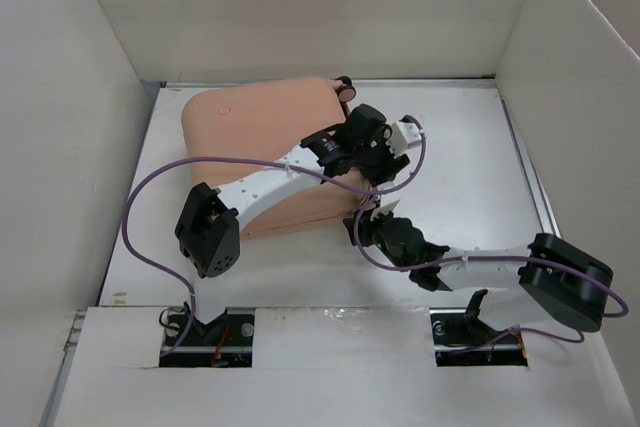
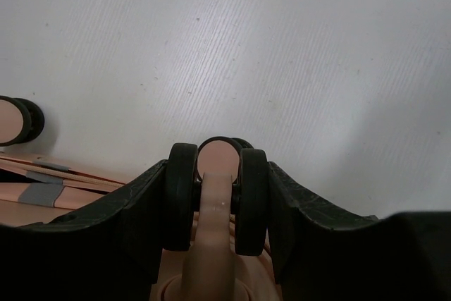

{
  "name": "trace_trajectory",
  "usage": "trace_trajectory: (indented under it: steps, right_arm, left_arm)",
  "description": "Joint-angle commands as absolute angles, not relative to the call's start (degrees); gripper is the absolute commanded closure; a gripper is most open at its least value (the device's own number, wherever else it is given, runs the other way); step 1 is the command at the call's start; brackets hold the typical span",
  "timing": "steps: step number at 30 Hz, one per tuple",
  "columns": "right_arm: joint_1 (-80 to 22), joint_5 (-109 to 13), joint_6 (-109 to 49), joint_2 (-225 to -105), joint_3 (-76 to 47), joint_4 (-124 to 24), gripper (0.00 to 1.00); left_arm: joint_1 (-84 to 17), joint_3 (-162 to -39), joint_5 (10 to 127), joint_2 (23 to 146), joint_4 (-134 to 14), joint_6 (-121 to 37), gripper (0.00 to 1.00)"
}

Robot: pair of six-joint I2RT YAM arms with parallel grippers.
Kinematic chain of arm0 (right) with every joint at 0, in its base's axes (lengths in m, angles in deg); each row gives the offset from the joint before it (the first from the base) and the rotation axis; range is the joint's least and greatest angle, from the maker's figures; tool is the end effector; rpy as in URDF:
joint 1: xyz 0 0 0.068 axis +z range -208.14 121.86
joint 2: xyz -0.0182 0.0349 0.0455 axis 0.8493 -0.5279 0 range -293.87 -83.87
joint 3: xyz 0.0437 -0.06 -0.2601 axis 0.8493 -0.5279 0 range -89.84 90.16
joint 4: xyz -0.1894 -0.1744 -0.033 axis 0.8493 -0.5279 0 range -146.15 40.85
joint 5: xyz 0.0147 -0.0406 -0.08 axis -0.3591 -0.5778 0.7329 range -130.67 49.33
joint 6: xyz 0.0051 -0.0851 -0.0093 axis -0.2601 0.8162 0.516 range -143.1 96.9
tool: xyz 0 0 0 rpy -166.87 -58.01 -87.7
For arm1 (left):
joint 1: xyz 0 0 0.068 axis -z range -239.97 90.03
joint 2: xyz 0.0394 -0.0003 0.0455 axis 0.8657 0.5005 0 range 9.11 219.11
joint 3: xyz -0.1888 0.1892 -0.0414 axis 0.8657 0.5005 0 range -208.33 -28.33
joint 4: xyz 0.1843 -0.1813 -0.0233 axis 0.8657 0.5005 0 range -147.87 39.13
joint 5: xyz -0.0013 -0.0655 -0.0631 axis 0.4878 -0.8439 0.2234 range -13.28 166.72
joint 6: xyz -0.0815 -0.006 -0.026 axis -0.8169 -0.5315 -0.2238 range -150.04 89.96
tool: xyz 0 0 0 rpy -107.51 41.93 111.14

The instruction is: Pack the luggage

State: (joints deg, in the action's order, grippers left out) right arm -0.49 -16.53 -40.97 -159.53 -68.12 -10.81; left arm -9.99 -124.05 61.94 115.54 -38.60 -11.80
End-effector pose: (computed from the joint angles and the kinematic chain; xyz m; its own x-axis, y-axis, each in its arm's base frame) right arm 0.1783 0.2237 0.1673 -0.3088 0.0359 -0.9504 -0.4888 0.8512 0.1910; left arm 0.2885 -0.3733 0.3048 -0.0290 0.5051 -0.8626 0.9388 0.3100 0.1500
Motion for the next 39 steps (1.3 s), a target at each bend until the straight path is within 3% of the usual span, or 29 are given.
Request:
trace_trajectory:
  steps: [1, 4, 7, 8, 11, 18, 28, 39]
  right_arm:
    - [-0.22, -15.62, -42.16, -161.65, -65.05, -4.15, 0.48]
    - [-0.22, -13.09, -43.84, -162.18, -65.05, -4.15, 0.55]
    - [-0.22, -11.32, -44.54, -161.40, -65.05, -3.63, 0.73]
    - [-0.22, -10.80, -44.54, -160.87, -65.05, -3.63, 0.85]
    - [-0.22, -10.01, -44.54, -159.37, -65.05, -3.63, 1.00]
    - [-0.74, -6.57, -47.70, -156.13, -66.20, -8.54, 1.00]
    - [-13.74, -12.01, -52.10, -151.02, -68.13, -22.16, 1.00]
    - [-26.58, -30.28, -43.41, -157.34, -63.57, -18.48, 1.00]
  left_arm:
    - [-12.07, -127.29, 66.27, 113.35, -41.35, -14.13, 1.00]
    - [-12.07, -127.30, 66.27, 113.35, -41.35, -14.13, 1.00]
    - [-12.07, -127.30, 66.27, 113.35, -41.35, -14.13, 1.00]
    - [-12.07, -127.30, 65.66, 113.35, -41.35, -14.13, 1.00]
    - [-12.07, -127.30, 65.65, 113.35, -41.35, -14.13, 1.00]
    - [-12.07, -127.30, 65.65, 112.82, -41.35, -13.61, 1.00]
    - [-13.21, -126.68, 62.76, 108.52, -35.73, -10.53, 1.00]
    - [-11.20, -119.83, 58.27, 100.96, -28.61, -3.59, 1.00]
